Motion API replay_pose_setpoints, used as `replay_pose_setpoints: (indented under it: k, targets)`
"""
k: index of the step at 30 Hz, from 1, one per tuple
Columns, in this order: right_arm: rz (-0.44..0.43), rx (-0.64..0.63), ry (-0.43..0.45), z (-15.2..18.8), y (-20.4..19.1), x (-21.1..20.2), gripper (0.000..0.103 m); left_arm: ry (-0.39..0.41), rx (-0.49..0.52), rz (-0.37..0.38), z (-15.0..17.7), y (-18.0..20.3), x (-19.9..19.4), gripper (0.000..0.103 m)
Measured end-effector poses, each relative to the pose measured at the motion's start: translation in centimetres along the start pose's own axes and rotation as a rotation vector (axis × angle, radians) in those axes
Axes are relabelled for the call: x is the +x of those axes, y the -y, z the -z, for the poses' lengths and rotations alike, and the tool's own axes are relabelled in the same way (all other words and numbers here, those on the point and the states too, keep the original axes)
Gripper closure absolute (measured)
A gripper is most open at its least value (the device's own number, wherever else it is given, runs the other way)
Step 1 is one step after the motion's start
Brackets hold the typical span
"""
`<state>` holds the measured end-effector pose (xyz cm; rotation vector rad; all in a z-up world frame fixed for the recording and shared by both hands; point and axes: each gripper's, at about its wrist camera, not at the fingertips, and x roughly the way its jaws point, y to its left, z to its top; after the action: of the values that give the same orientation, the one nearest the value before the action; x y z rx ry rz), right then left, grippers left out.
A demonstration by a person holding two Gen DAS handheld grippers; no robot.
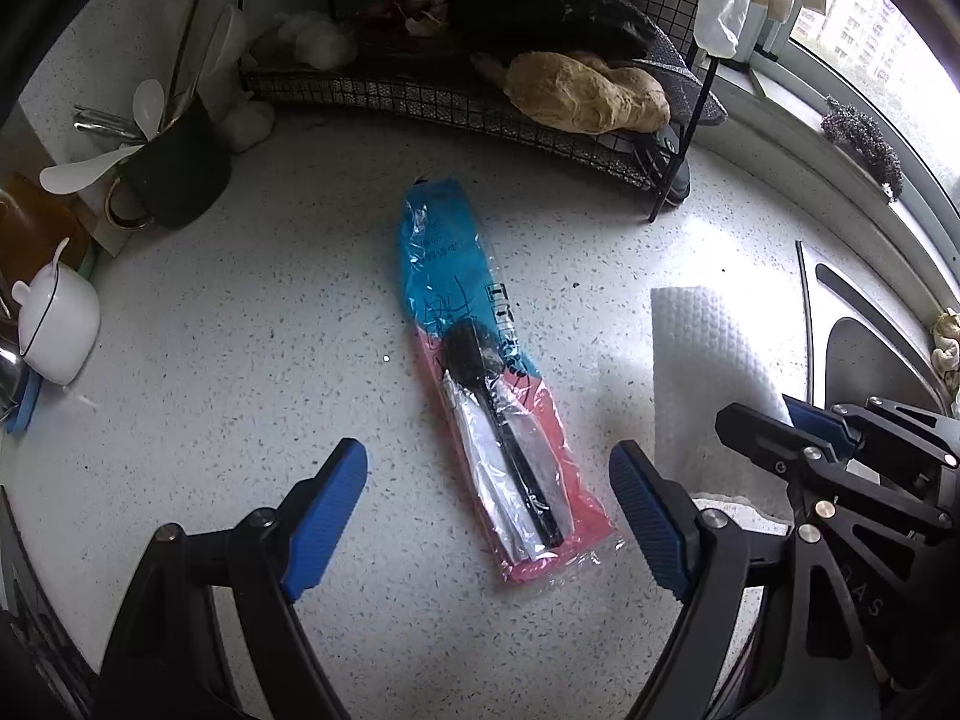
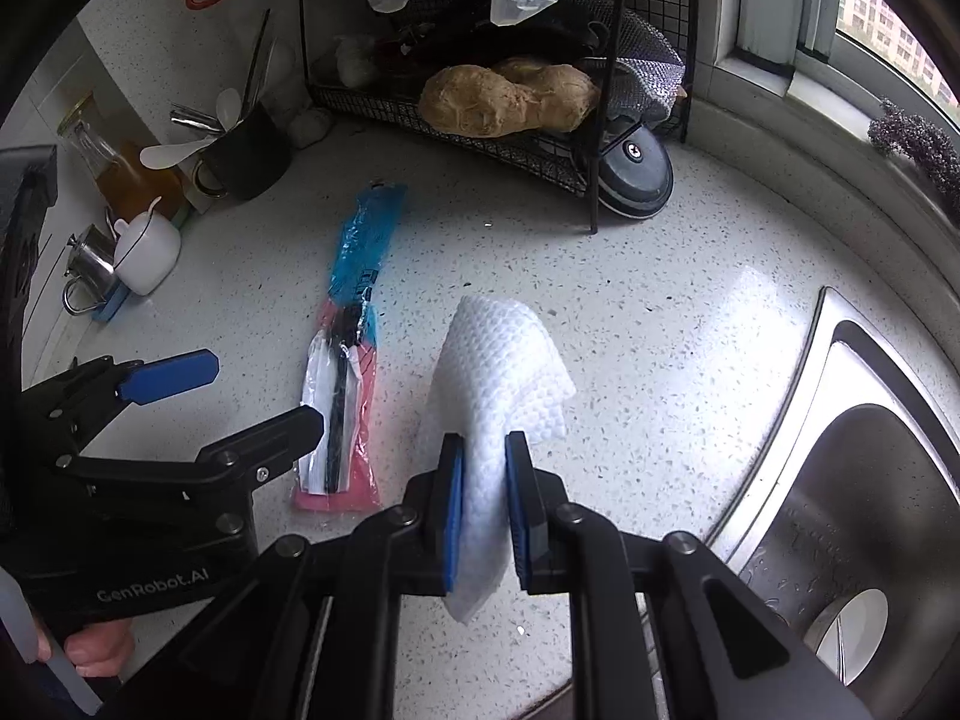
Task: Collect trash
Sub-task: 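Grasp the blue-and-pink wrapped utensil packet with the left gripper while the right holds the wipe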
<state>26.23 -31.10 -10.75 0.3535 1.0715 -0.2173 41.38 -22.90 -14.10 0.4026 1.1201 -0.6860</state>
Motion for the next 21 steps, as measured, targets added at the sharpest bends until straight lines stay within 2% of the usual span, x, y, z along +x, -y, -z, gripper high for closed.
replay_pose_setpoints:
  k: [11, 21]
  targets:
    - [-0.011, 0.024, -0.026, -2.6, 2.2, 2.7, 0.090, -0.070, -0.021, -0.033, -3.0, -0.6, 4.7, 0.021]
    - [-0.015, 0.052, -0.041, -2.5, 2.8, 3.1, 0.090, -0.116, 0.008, -0.035, -2.4, -0.4, 6.5, 0.022]
